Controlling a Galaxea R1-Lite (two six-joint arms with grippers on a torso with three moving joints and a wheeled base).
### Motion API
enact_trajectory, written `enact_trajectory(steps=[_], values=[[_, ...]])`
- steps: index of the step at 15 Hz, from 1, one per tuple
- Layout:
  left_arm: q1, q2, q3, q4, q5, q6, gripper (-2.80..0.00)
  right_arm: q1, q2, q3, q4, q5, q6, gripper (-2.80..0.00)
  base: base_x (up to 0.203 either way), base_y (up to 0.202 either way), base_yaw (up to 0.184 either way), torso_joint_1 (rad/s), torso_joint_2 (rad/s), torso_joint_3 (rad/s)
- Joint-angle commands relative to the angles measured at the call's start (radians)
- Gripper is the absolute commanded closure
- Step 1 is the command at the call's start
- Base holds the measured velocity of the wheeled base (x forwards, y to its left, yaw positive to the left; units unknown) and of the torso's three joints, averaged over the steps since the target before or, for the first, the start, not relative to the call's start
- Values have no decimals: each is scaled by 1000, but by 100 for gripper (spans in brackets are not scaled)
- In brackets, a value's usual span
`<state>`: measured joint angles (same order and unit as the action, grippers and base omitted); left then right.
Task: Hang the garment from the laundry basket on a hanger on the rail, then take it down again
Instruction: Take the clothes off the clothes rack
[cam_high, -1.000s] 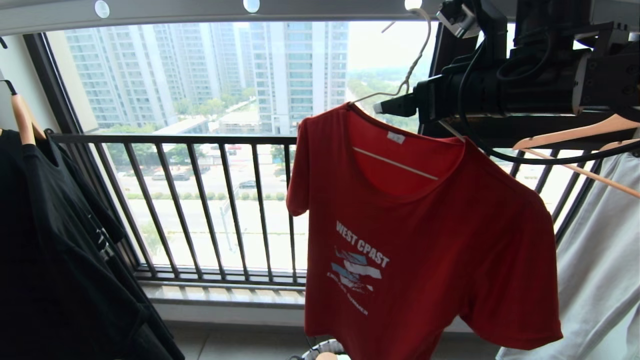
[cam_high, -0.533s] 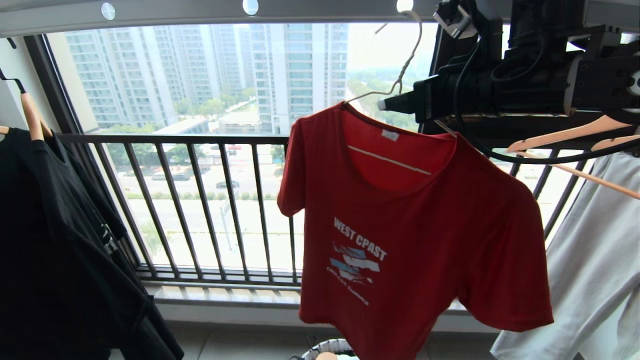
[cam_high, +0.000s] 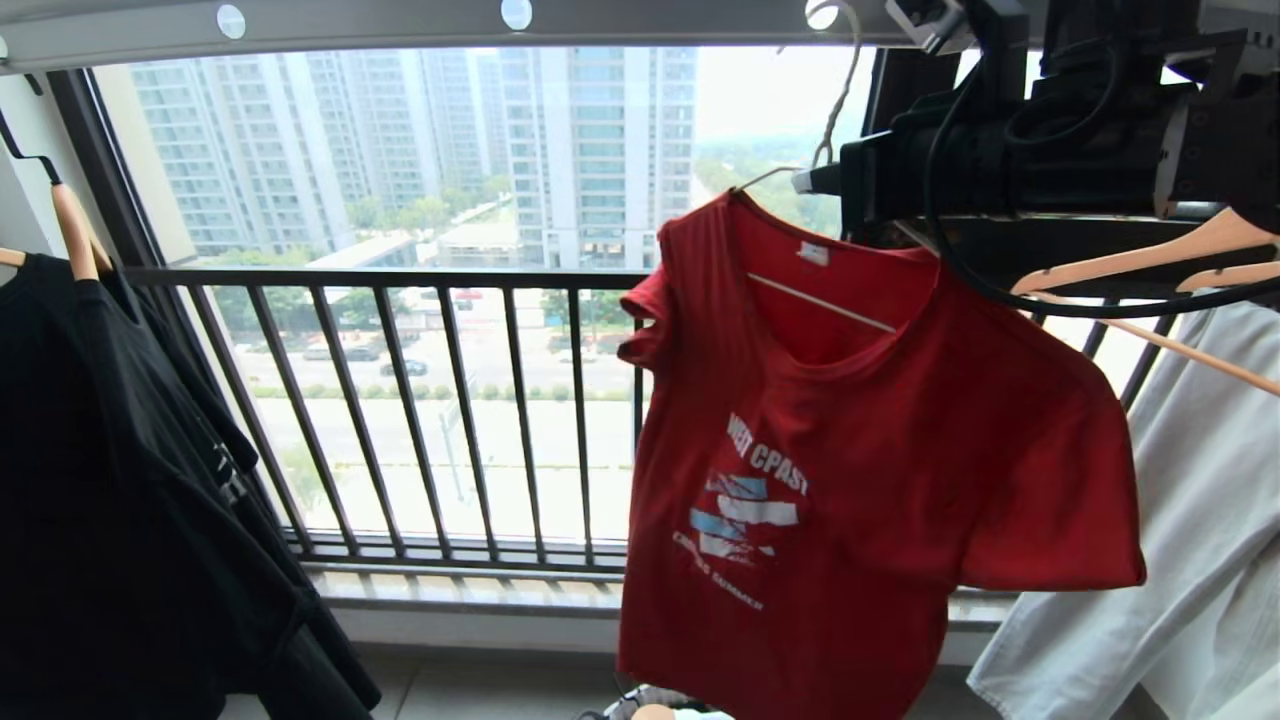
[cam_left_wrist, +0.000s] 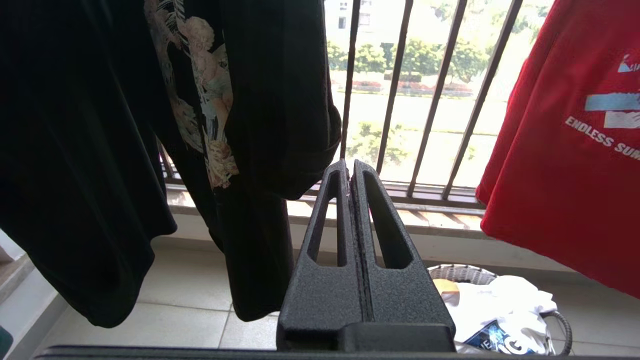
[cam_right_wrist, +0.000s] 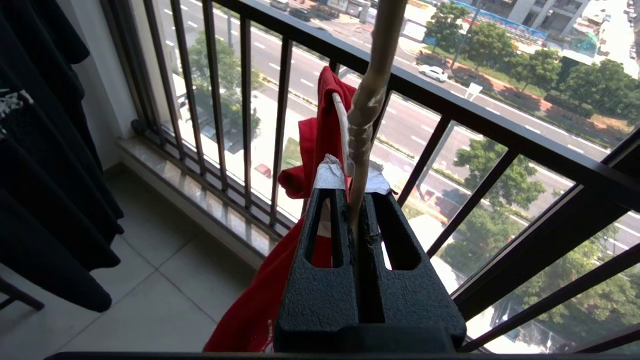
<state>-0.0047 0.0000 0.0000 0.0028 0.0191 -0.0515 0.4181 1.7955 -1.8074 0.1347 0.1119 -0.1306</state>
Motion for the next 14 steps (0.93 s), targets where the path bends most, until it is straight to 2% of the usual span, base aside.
enact_trajectory(steps=[1, 11, 14], values=[[0, 2, 0, 0, 1, -1, 0, 4, -28, 5, 2, 2, -1, 0, 0, 0, 0, 0, 0, 0], [0, 2, 0, 0, 1, -1, 0, 8, -93, 84, 0, 2, 3, 0, 0, 0, 0, 0, 0, 0], [0, 2, 0, 0, 1, -1, 0, 36, -139, 90, 0, 0, 3, 0, 0, 0, 0, 0, 0, 0]])
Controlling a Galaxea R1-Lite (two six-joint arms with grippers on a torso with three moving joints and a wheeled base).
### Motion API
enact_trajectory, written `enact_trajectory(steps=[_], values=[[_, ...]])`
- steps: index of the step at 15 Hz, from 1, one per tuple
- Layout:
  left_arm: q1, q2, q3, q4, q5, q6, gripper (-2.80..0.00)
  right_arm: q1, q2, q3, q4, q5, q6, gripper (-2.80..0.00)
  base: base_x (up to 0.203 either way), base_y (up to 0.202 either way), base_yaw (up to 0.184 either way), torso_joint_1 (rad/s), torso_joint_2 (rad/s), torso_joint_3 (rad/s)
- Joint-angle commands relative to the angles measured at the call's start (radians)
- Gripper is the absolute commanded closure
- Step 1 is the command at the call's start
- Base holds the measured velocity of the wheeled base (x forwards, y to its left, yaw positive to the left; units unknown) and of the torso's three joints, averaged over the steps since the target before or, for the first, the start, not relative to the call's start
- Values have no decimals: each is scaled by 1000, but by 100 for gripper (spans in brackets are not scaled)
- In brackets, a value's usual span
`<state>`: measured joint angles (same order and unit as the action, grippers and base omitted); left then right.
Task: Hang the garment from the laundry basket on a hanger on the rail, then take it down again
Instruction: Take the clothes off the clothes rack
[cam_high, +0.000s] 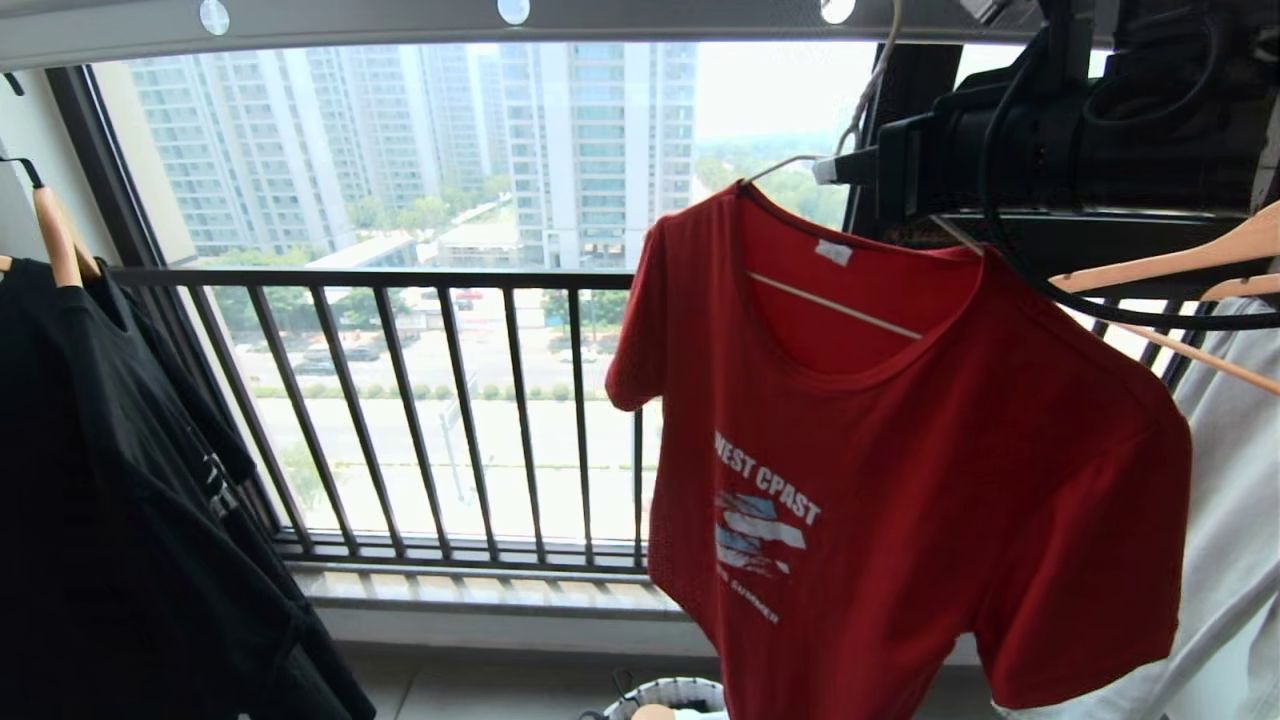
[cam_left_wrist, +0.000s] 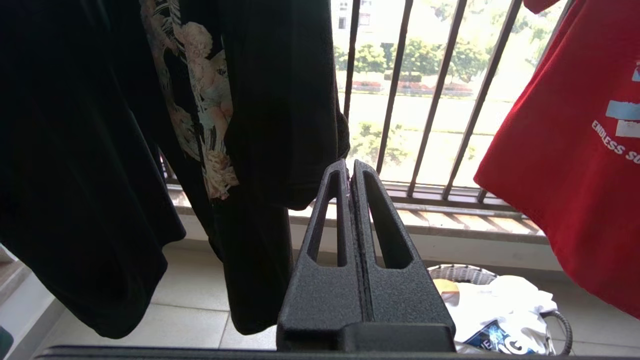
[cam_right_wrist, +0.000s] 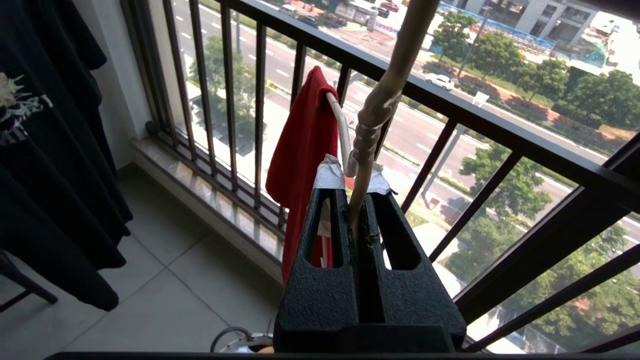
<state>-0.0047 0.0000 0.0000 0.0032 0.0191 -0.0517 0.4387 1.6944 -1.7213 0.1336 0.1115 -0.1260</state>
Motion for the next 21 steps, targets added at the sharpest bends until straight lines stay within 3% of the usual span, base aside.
enact_trajectory(steps=[1, 4, 10, 16, 19, 21], values=[[0, 2, 0, 0, 1, 0, 0, 31, -59, 11, 1, -4, -1, 0, 0, 0, 0, 0, 0, 0], [0, 2, 0, 0, 0, 0, 0, 96, -120, 77, 0, -69, -3, 0, 0, 0, 0, 0, 0, 0], [0, 2, 0, 0, 0, 0, 0, 121, -247, 106, 11, -92, -4, 0, 0, 0, 0, 0, 0, 0], [0, 2, 0, 0, 0, 0, 0, 121, -431, 324, 11, -89, 16, 0, 0, 0, 0, 0, 0, 0], [0, 2, 0, 0, 1, 0, 0, 121, -464, 397, 9, -49, 19, 0, 0, 0, 0, 0, 0, 0], [0, 2, 0, 0, 0, 0, 0, 121, -479, 472, 4, 39, 21, 0, 0, 0, 0, 0, 0, 0]])
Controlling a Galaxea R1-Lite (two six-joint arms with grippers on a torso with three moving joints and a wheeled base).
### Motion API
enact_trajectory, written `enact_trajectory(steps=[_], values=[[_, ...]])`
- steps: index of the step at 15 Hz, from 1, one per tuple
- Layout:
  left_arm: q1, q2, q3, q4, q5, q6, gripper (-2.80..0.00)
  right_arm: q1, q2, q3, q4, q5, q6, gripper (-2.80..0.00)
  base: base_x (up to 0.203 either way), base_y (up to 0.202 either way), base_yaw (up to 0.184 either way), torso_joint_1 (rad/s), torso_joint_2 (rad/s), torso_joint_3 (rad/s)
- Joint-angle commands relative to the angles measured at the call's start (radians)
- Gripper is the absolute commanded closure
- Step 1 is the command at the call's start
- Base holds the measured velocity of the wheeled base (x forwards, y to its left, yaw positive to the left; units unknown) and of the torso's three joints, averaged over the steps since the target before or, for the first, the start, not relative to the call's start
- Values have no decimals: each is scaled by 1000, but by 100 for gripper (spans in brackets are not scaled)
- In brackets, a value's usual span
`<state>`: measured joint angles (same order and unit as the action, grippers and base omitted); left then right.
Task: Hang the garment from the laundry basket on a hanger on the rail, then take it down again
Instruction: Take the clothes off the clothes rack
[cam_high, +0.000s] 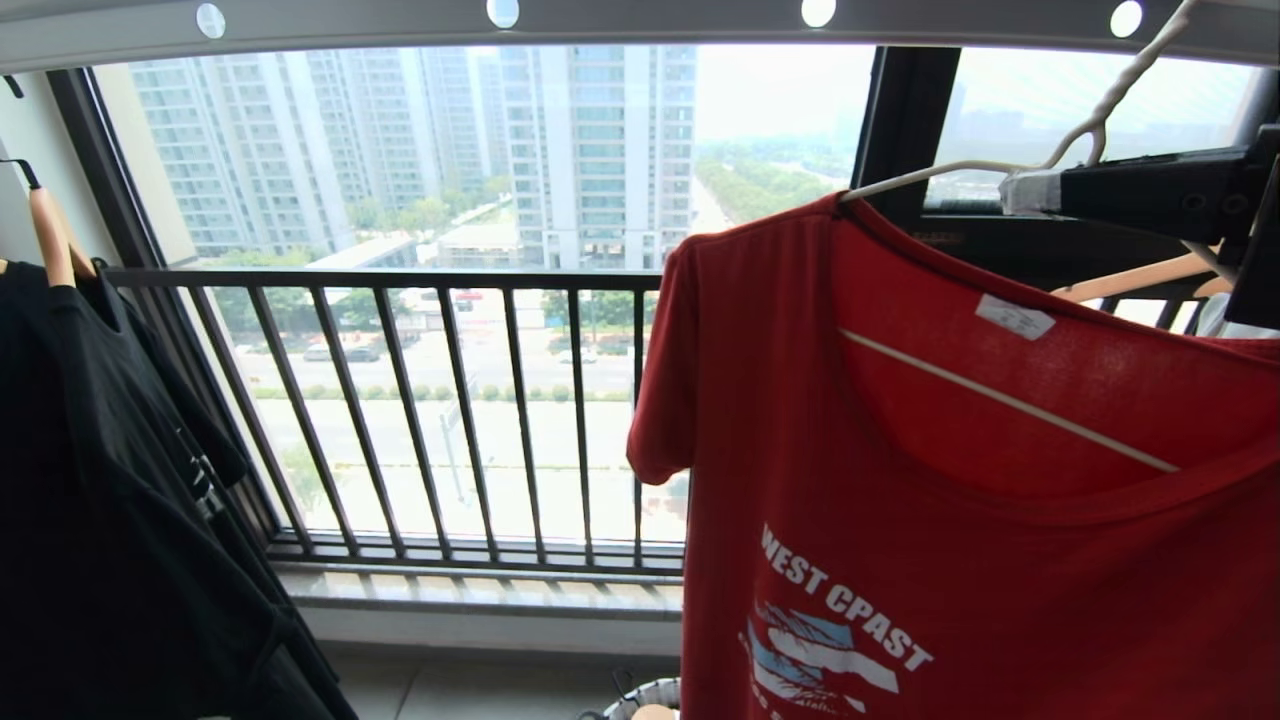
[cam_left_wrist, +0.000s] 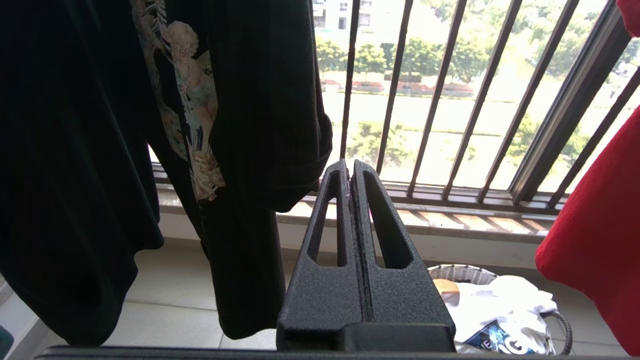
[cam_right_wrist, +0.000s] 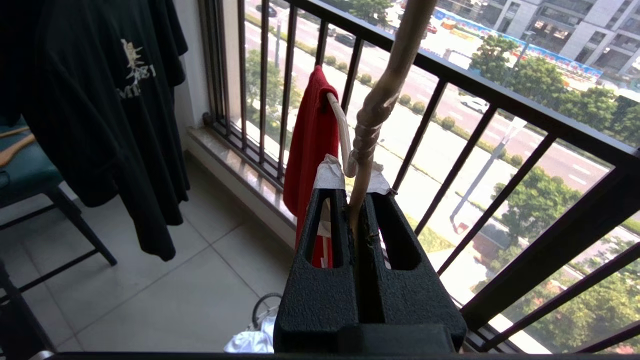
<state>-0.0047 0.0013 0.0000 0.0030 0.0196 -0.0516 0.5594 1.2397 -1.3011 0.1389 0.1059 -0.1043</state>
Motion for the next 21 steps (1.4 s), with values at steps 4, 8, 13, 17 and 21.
enact_trajectory(steps=[4, 8, 13, 17, 21], values=[[0, 0, 0, 0, 0, -1, 0, 1, -24, 176, -19, 297, -2, 0, 0, 0, 0, 0, 0, 0], [0, 0, 0, 0, 0, -1, 0, 0, 71, 220, -158, 342, -15, 0, 0, 0, 0, 0, 0, 0], [0, 0, 0, 0, 0, -1, 0, -4, 175, 290, -342, 343, -19, 0, 0, 0, 0, 0, 0, 0], [0, 0, 0, 0, 0, -2, 0, -4, 251, 285, -460, 344, -20, 0, 0, 0, 0, 0, 0, 0], [0, 0, 0, 0, 0, -2, 0, -4, 267, 283, -464, 356, -12, 0, 0, 0, 0, 0, 0, 0]])
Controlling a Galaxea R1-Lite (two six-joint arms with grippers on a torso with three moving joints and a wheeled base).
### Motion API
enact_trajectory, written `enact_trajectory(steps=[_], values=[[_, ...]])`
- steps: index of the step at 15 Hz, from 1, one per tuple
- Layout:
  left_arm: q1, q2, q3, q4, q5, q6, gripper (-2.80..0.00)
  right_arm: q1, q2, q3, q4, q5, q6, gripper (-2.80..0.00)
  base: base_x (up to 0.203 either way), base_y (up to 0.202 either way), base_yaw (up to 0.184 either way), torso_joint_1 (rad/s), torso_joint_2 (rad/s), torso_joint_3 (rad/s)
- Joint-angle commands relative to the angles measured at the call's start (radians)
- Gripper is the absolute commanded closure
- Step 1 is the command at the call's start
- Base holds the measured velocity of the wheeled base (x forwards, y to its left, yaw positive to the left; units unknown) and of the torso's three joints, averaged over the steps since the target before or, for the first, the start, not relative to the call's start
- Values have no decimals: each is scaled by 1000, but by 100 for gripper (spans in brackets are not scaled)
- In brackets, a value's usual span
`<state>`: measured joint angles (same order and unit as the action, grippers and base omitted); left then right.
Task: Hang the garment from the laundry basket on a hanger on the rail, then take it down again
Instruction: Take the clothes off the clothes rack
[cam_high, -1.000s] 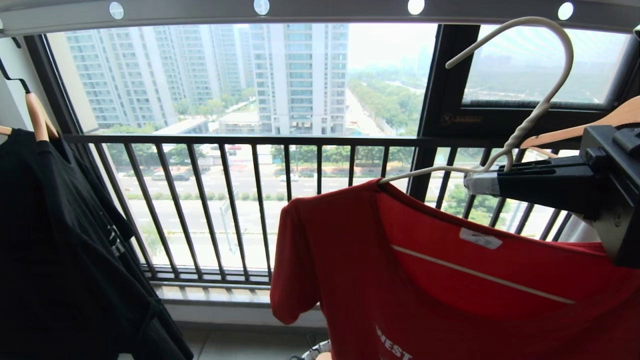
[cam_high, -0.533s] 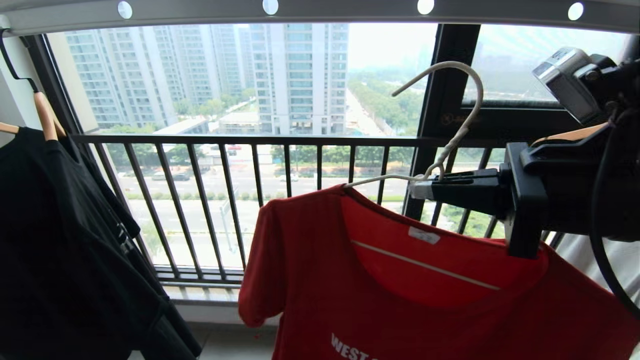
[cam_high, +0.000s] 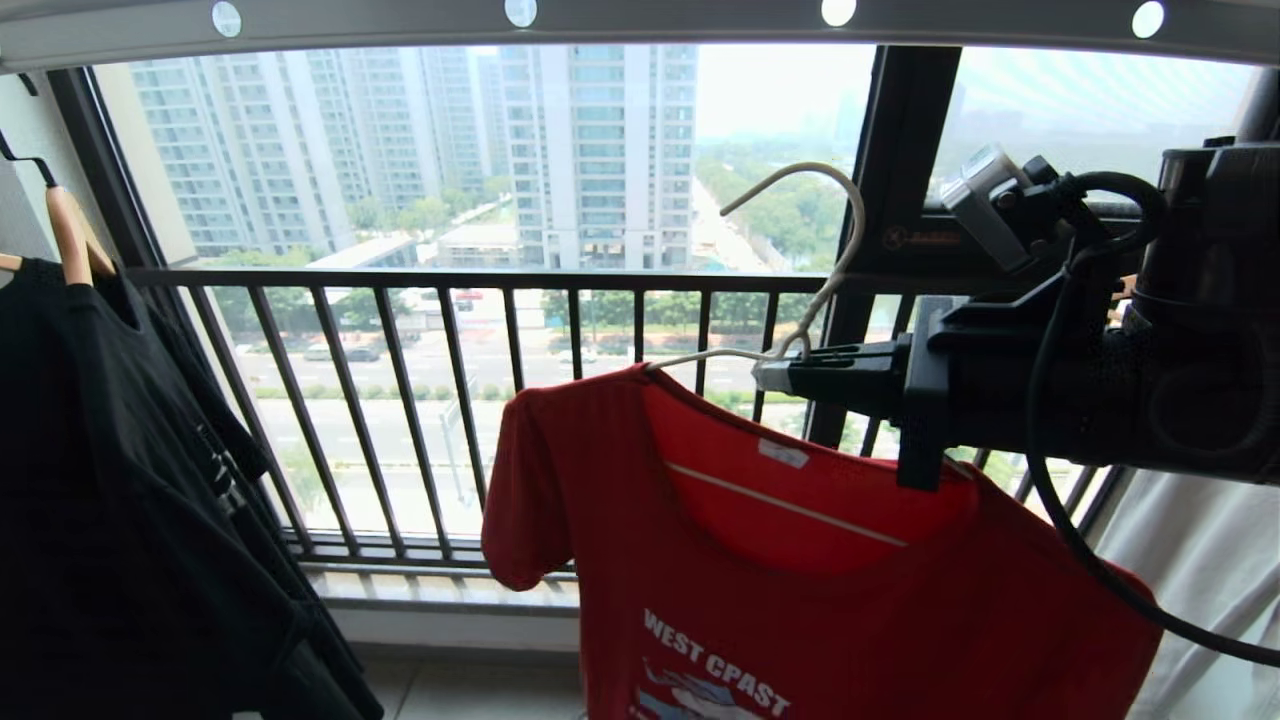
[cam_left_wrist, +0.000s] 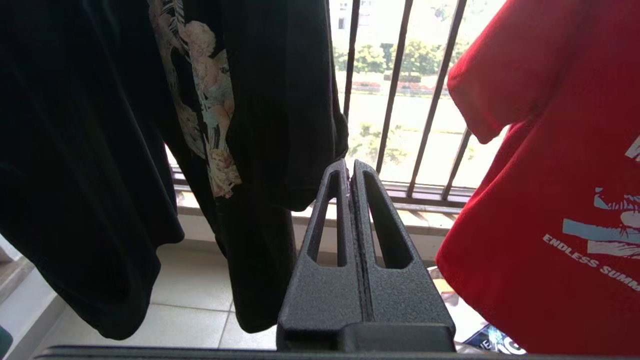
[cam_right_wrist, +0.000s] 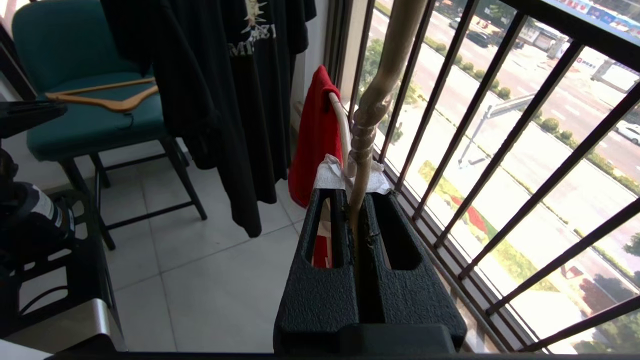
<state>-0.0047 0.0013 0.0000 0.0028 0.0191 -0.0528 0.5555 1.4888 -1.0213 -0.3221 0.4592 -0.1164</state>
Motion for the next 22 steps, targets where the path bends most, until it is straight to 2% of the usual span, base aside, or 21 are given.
enact_trajectory(steps=[1, 5, 7, 10, 12, 16, 17, 19, 22], values=[[0, 0, 0, 0, 1, -1, 0, 1, 19, 4, -2, 4, 0, 0, 0, 0, 0, 0, 0, 0], [0, 0, 0, 0, 0, 2, 0, -7, 39, -3, -3, 3, 0, 0, 0, 0, 0, 0, 0, 0], [0, -1, -21, 4, -3, 26, 0, -12, 41, -3, -3, 4, 0, 0, 0, 0, 0, 0, 0, 0], [-1, 117, -185, 39, -17, 34, 0, -13, 44, -3, -3, 4, 1, 0, 0, 0, 0, 0, 0, 0], [-3, 281, -351, 48, -81, 32, 0, -13, 42, -3, -3, 3, 1, 0, 0, 0, 0, 0, 0, 0], [-10, 655, -614, 53, -268, 2, 0, -13, 47, -3, -3, 3, 3, 0, 0, 0, 0, 0, 0, 0], [-27, 752, -669, 53, -305, -22, 0, -13, 48, -5, -3, 3, 3, 0, 0, 0, 0, 0, 0, 0], [-106, 929, -770, 53, -352, -79, 0, -13, 70, -12, -5, 1, 3, 0, 0, 0, 0, 0, 0, 0], [-292, 1165, -893, 45, -381, -144, 0, -38, 118, -29, -49, -7, 8, 0, 0, 0, 0, 0, 0, 0]])
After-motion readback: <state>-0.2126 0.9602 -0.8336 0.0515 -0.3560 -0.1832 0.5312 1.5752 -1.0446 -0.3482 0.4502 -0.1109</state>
